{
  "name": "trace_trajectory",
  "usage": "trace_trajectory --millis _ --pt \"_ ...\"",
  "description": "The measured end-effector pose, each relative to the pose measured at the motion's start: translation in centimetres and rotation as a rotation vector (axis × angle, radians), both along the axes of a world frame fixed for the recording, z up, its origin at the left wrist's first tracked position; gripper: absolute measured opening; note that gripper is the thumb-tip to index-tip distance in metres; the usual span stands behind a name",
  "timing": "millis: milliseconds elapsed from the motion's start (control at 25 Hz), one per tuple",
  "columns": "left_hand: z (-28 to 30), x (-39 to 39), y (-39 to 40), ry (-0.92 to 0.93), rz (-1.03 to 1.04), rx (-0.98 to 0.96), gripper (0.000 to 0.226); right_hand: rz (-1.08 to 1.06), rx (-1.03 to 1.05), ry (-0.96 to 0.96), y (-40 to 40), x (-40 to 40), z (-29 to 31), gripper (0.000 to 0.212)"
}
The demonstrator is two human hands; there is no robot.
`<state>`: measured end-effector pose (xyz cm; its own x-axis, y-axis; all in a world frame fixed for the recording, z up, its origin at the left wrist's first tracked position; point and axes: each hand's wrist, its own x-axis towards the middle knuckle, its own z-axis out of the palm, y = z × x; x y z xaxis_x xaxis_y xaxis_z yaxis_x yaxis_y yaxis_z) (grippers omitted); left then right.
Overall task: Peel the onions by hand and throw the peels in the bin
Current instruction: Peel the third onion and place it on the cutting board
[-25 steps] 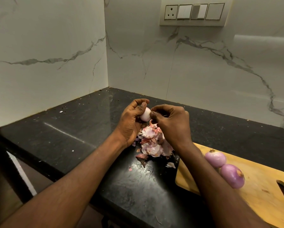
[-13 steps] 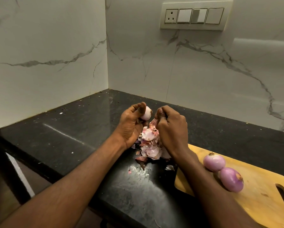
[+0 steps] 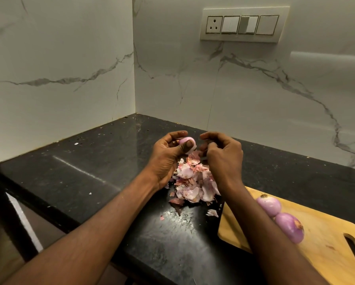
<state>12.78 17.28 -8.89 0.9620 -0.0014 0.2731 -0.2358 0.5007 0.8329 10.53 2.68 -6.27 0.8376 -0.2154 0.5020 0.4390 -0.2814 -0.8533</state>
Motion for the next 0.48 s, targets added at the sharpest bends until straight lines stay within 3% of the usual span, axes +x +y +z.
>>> trace_trajectory --millis 280,480 --pt "0.09 -0.09 -0.05 0.008 0.013 -0.012 0.046 -0.063 -0.018 -0.071 -0.22 0.57 -0.31 0.028" --pt "0.07 -0.03 0.05 0.017 0.020 -0.026 0.045 -0.070 -0.086 -0.029 -0.36 0.54 -0.14 0.004"
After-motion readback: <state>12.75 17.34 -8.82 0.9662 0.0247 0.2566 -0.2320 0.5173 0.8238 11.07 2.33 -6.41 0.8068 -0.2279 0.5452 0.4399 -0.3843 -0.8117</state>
